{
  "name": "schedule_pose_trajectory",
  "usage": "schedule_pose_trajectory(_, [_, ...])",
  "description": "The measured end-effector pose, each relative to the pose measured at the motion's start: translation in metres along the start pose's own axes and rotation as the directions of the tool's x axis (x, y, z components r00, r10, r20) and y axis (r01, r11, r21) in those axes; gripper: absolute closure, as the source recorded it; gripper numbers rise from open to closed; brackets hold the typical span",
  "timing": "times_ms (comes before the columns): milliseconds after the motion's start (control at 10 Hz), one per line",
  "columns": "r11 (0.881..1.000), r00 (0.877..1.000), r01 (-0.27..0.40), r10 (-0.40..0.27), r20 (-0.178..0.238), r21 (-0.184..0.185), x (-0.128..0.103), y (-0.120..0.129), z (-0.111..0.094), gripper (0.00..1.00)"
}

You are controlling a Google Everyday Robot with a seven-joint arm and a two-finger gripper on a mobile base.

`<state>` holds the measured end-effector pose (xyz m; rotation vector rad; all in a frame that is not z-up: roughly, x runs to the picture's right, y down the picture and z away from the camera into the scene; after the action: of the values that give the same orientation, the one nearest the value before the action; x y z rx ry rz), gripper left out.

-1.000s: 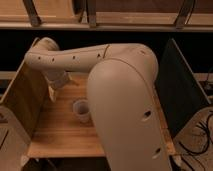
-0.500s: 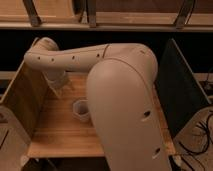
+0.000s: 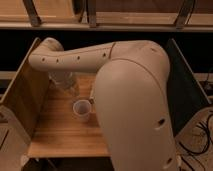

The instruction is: Knock the eraser over

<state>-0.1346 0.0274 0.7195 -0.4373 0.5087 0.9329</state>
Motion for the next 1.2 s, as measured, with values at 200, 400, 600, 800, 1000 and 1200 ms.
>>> schedule_pose_trajectory(200, [0.996,0.995,-0.087,0.086,-0.057,-0.020,0.023,-0.018,0.020,1.00])
schedule_pose_trajectory(400, [0.989,0.986,-0.146,0.142,-0.091,-0.030,0.037,-0.029,0.031,1.00])
schedule_pose_trajectory(600, [0.990,0.987,-0.139,0.135,-0.092,-0.036,0.036,-0.024,0.030,1.00])
schedule_pose_trajectory(800, [0.989,0.984,-0.145,0.141,-0.112,-0.035,0.041,-0.025,0.037,1.00])
schedule_pose_trajectory(1000, [0.978,0.963,-0.201,0.189,-0.190,-0.048,0.069,-0.029,0.056,1.00])
schedule_pose_trajectory(1200, [0.950,0.914,-0.308,0.279,-0.293,-0.056,0.118,-0.037,0.078,1.00])
